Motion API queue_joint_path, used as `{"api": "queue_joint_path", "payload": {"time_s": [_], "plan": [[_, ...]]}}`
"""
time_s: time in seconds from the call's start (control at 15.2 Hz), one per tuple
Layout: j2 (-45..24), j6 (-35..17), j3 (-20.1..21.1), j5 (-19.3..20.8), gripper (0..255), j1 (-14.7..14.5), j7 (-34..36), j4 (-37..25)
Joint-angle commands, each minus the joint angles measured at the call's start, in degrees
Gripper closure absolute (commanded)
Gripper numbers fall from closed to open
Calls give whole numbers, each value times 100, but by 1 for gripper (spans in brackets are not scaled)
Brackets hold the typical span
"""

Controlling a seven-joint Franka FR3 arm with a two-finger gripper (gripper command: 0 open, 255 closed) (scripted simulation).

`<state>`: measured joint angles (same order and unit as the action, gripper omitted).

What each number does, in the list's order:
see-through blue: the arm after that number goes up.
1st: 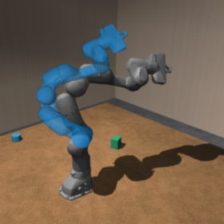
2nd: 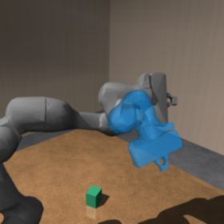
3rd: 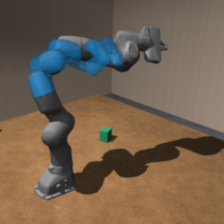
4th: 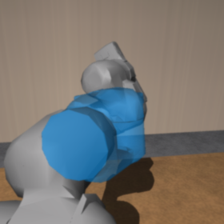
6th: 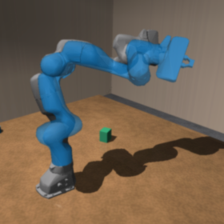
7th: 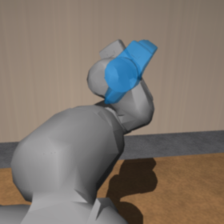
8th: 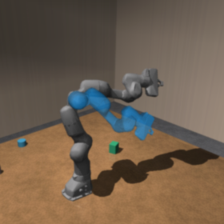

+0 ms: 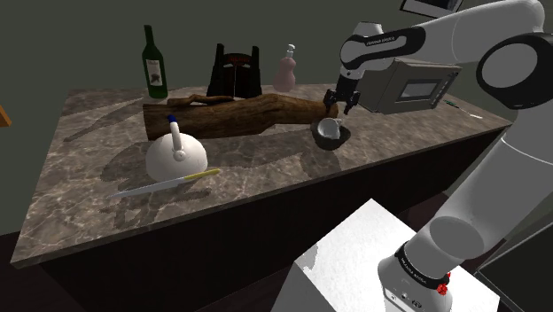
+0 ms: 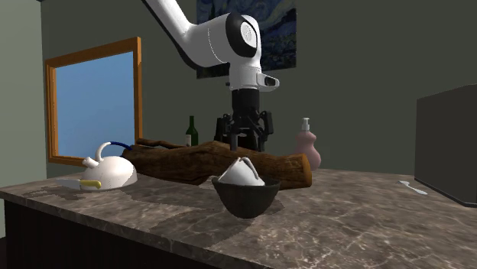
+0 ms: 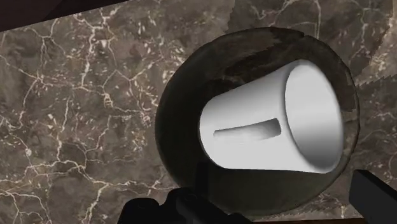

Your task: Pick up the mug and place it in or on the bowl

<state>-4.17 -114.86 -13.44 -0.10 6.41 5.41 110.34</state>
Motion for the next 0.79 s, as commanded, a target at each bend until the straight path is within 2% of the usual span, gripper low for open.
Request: {"api": "queue_joint_path", "payload": {"time_s": [0.0,0.2,0.73], "plan": [[49,183,1,13,0,-3,9,-136],[146,701,4,37,0,-11,26,-559],[146,701,4,37,0,-11,26,-559]]}}
